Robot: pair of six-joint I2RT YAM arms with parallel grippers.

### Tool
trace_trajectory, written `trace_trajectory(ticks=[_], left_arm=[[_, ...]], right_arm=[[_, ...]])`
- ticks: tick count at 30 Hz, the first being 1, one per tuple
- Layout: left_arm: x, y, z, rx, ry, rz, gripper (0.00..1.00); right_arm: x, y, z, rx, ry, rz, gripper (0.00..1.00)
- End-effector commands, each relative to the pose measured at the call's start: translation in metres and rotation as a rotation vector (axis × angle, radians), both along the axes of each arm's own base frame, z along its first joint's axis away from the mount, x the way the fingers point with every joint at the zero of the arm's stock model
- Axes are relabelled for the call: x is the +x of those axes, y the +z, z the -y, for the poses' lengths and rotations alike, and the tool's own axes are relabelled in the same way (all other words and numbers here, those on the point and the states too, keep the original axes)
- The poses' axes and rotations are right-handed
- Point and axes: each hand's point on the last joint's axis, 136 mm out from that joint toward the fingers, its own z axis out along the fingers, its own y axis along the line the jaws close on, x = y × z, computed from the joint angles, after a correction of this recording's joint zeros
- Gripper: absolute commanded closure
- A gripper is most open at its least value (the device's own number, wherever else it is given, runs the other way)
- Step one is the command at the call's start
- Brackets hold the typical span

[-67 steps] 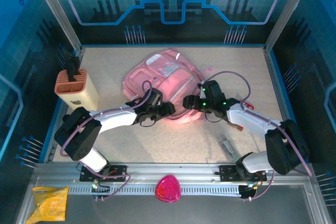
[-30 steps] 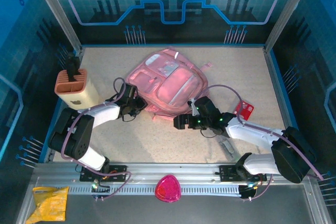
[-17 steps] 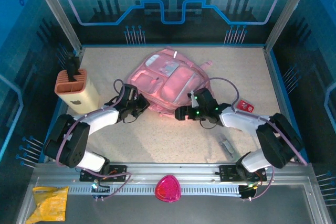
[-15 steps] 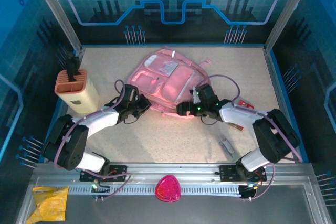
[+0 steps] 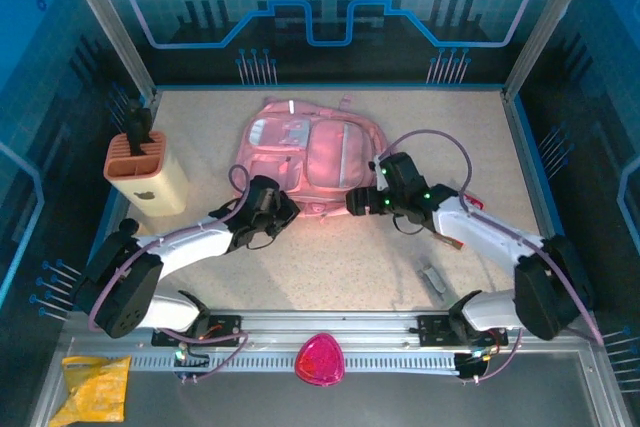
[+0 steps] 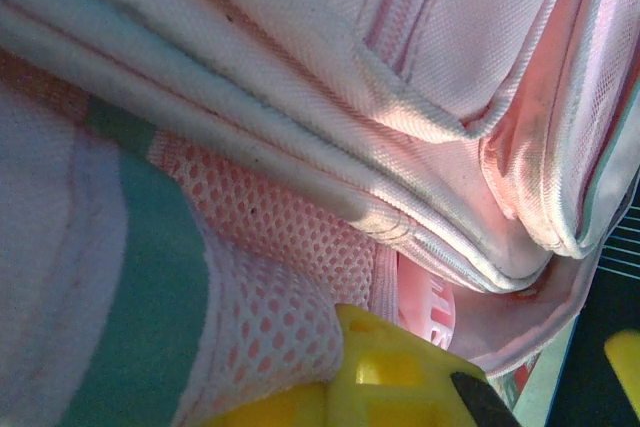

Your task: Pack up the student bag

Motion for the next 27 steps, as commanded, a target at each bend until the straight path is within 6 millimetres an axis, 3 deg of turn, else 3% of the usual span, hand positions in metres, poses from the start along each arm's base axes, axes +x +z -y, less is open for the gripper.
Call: trace_trajectory(ticks=[1,6,9,13,16,21,27], left_arm=[[0.002,0.02,0.017,-0.06,-0.022,0.064,1.0],[-0.002,0.021,0.022,-0.072,-0.028,0.068,1.0],[-0.004,0.023,0.021,-0.052,-0.03,0.075,1.0],[-0.005,0.03,0.023,-0.061,-0.037,0.088,1.0],[-0.005,0.035,0.02,-0.045,-0.036,0.102,1.0],[-0.009,0.04,0.017,-0.033,-0.033,0.112,1.0],[-0.01,0.043,0.019,-0.034,-0.043,0.118,1.0]], right_arm=[[-0.038,-0.024,0.009,-0.137,0.036,-0.039,0.15],[-0.055,-0.033,-0.031,-0.073,0.114,-0.02,0.25],[-0.052,-0.036,-0.061,-0.024,0.16,0.04,0.3],[-0.042,-0.042,-0.086,-0.048,0.167,0.085,0.38],[-0.034,-0.045,-0.097,-0.05,0.138,0.145,0.44],[-0.017,-0.041,-0.111,0.002,0.064,0.19,0.44],[0.006,-0.03,-0.113,-0.047,-0.038,0.258,0.38]])
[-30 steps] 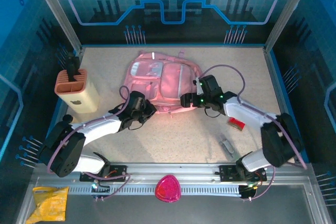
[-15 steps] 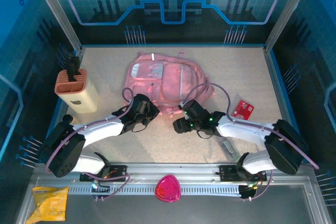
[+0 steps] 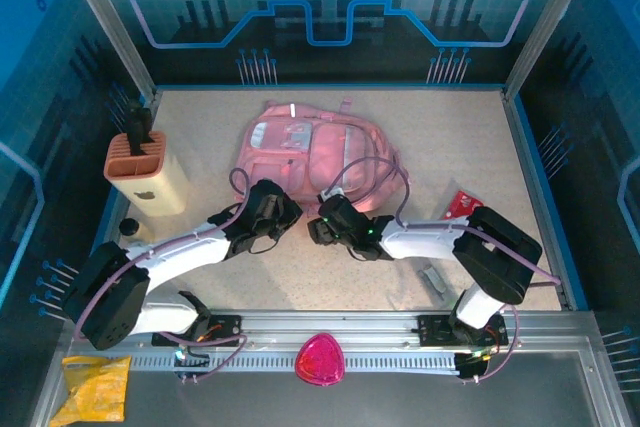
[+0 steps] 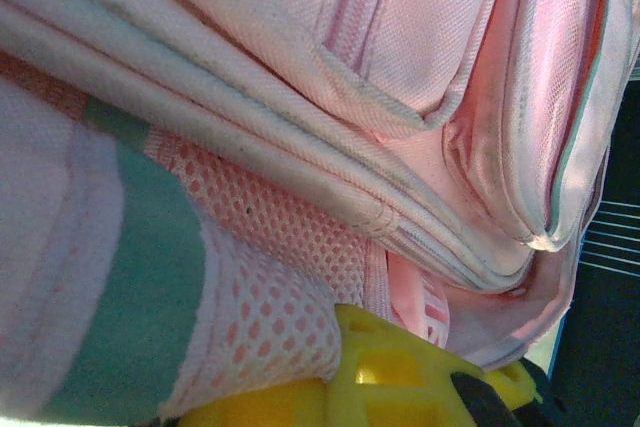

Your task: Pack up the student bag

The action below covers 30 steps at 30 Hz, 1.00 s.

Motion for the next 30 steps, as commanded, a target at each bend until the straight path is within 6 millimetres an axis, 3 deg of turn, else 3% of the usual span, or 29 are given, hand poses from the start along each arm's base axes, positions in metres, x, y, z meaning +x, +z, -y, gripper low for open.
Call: trace_trajectory(ticks=[1,5,11,16,21,27,30], left_arm=[[0.001,0.026,0.014,-0.038,-0.057,0.075,1.0],[0.002,0.028,0.013,-0.023,-0.058,0.078,1.0],[0.002,0.027,0.011,-0.015,-0.056,0.079,1.0],[0.002,0.028,0.011,-0.014,-0.058,0.081,1.0],[0.002,0.029,0.012,-0.016,-0.061,0.085,1.0],[0.002,0.031,0.011,-0.01,-0.062,0.089,1.0],[0.002,0.03,0.01,-0.006,-0.059,0.089,1.0]], right_arm=[[0.023,0.026,-0.005,0.035,-0.112,0.092,0.38],[0.027,0.036,0.006,0.044,-0.209,0.087,0.44],[0.019,0.03,0.014,0.024,-0.216,0.056,0.6],[0.015,0.025,0.015,0.016,-0.222,0.015,0.62],[0.019,0.03,-0.006,0.019,-0.13,0.04,0.64],[0.023,0.035,-0.004,-0.007,-0.153,0.05,0.63],[0.024,0.034,0.008,-0.044,-0.216,0.041,0.63]])
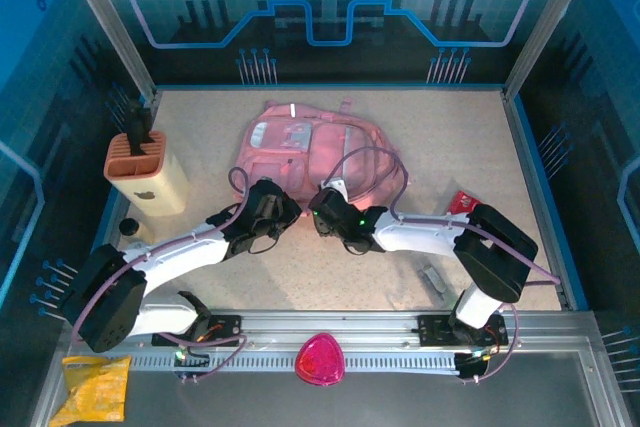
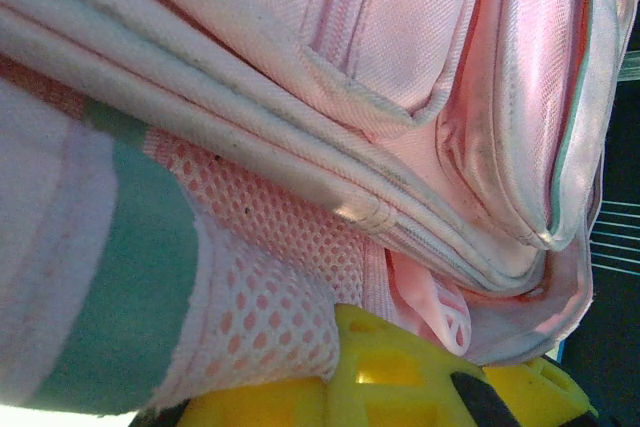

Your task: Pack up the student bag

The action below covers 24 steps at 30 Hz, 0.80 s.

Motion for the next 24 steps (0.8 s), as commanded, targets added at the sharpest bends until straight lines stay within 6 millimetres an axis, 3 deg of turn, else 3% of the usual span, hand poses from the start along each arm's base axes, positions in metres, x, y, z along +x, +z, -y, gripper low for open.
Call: trace_trajectory(ticks=[1,4,10,16,24], left_arm=[[0.001,0.026,0.013,-0.027,-0.054,0.061,1.0],[0.001,0.027,0.013,-0.027,-0.059,0.066,1.0],[0.002,0.03,0.015,-0.038,-0.065,0.074,1.0],[0.002,0.032,0.017,-0.051,-0.068,0.077,1.0],[0.002,0.034,0.018,-0.055,-0.072,0.078,1.0]], right_arm=[[0.012,0.018,0.004,-0.006,-0.087,0.056,0.64],[0.008,0.016,0.013,-0.003,-0.113,0.047,0.66],[-0.001,0.018,0.006,0.015,-0.074,0.03,0.72],[0.003,0.017,0.004,-0.019,-0.068,0.041,0.77],[0.011,0.016,0.002,-0.044,-0.06,0.074,0.75]])
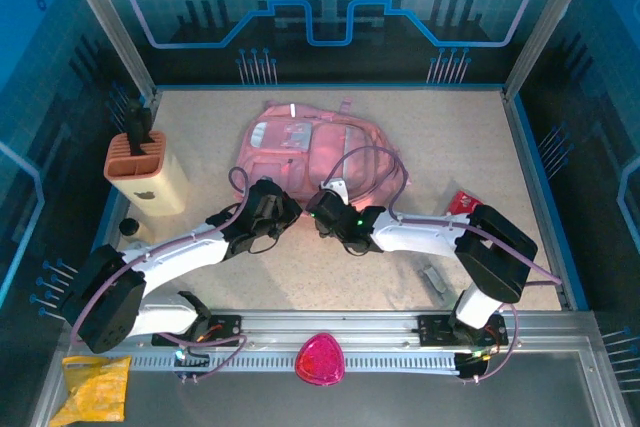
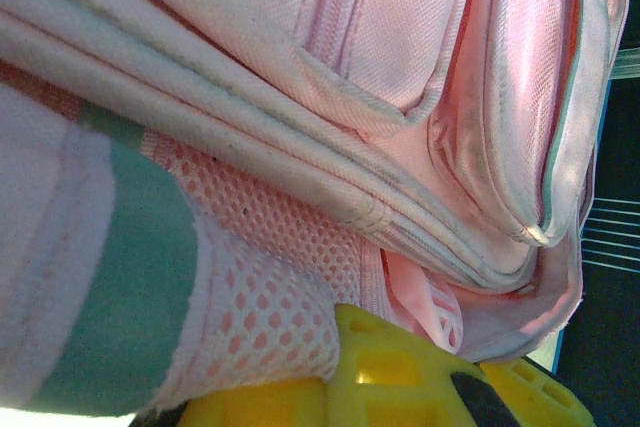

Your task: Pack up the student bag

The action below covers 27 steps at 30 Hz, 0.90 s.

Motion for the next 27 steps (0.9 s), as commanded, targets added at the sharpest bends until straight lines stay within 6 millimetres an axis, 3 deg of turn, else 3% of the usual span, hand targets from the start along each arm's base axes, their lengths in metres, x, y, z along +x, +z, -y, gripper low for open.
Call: trace_trajectory(ticks=[1,17,20,27], left_arm=[[0.001,0.032,0.017,-0.052,-0.068,0.072,1.0],[0.003,0.033,0.01,-0.003,-0.056,0.081,1.0],[0.004,0.033,0.004,0.02,-0.049,0.086,1.0],[0.009,0.029,-0.013,0.023,-0.021,0.065,1.0]], right_arm=[[0.015,0.014,-0.003,-0.014,-0.028,0.076,0.76],[0.003,0.007,0.012,-0.062,0.017,0.069,0.97],[-0.004,0.007,0.022,-0.062,0.021,0.06,1.0],[-0.021,-0.007,0.073,-0.111,-0.01,0.014,1.0]])
